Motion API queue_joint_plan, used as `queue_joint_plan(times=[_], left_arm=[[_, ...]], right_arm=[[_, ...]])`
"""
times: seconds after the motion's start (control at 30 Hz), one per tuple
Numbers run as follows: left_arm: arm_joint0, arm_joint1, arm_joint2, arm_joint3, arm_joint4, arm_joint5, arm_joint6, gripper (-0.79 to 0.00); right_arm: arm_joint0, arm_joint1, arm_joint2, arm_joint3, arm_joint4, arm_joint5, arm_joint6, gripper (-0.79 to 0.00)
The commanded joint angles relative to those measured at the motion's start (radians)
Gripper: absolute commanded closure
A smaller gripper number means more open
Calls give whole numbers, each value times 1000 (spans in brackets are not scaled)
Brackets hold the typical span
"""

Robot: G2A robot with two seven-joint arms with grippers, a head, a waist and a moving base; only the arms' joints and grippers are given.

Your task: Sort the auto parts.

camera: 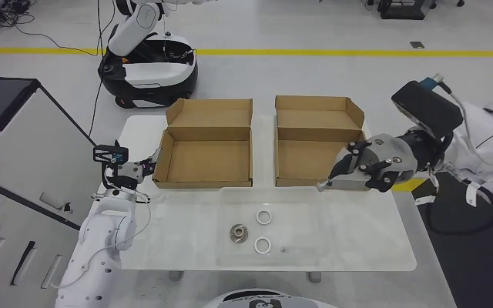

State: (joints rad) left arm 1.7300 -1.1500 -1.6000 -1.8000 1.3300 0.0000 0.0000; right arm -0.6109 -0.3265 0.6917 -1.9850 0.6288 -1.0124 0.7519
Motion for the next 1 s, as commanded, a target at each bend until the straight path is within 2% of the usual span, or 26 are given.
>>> queue_joint_plan(times=[0.0, 0.4, 0.97], left_arm=[[0, 0, 0, 0, 0, 0, 0, -785], [0, 0, 0, 0, 0, 0, 0, -785], [0, 0, 0, 0, 0, 0, 0, -785]], right_arm=[[-7, -4, 5, -9, 24, 0, -1, 0], [-42, -57, 30, -29, 247, 0, 56, 0], [-47, -168, 10, -49, 547, 41, 97, 0]])
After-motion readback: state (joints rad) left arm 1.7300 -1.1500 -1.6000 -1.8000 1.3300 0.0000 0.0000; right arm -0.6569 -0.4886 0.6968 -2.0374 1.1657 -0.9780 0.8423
